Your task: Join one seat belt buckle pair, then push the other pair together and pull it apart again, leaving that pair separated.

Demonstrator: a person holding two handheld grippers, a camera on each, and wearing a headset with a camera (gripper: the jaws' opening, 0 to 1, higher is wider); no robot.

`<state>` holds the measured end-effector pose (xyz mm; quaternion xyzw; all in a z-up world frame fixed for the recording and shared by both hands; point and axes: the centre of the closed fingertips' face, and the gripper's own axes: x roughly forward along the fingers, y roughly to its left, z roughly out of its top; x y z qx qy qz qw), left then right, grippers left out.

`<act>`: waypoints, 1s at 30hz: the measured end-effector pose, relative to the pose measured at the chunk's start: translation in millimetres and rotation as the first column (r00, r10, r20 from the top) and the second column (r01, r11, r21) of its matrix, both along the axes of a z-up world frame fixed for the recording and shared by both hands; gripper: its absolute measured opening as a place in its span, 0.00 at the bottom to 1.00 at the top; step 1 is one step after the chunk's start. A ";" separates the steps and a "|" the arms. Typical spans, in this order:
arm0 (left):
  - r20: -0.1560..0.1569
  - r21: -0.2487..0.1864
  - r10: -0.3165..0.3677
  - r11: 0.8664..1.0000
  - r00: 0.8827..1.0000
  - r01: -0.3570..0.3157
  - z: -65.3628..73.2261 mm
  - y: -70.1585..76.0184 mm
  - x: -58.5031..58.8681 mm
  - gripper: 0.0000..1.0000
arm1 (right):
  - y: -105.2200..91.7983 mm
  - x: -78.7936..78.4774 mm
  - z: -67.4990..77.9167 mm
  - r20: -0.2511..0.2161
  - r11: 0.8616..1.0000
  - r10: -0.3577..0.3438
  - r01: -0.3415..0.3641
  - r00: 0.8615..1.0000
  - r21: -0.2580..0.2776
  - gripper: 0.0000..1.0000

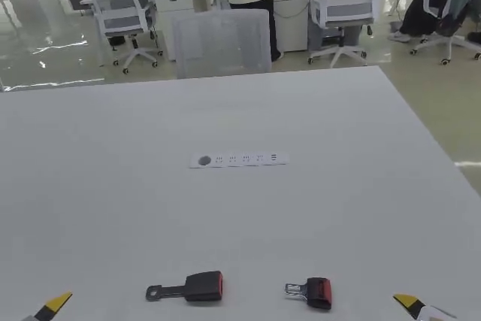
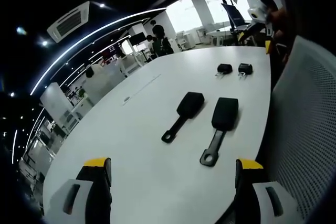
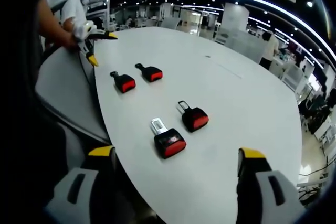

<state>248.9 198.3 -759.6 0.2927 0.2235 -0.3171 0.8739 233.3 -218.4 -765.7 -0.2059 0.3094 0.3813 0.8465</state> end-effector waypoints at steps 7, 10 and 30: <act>-0.007 0.009 -0.003 1.000 1.000 0.003 -1.9 0.8 -1.0 1.00 | 2.6 -4.1 1.9 0.004 1.000 0.008 -0.008 1.000 0.000 0.98; -0.004 0.010 -0.005 1.000 1.000 0.005 -2.0 0.9 -0.5 1.00 | 2.5 -6.1 2.0 -0.001 1.000 0.009 -0.009 1.000 0.003 0.96; 0.010 0.015 -0.029 0.999 1.000 0.029 0.2 -1.1 -1.3 1.00 | 12.7 -8.8 6.1 0.002 0.999 0.012 -0.012 1.000 -0.037 0.95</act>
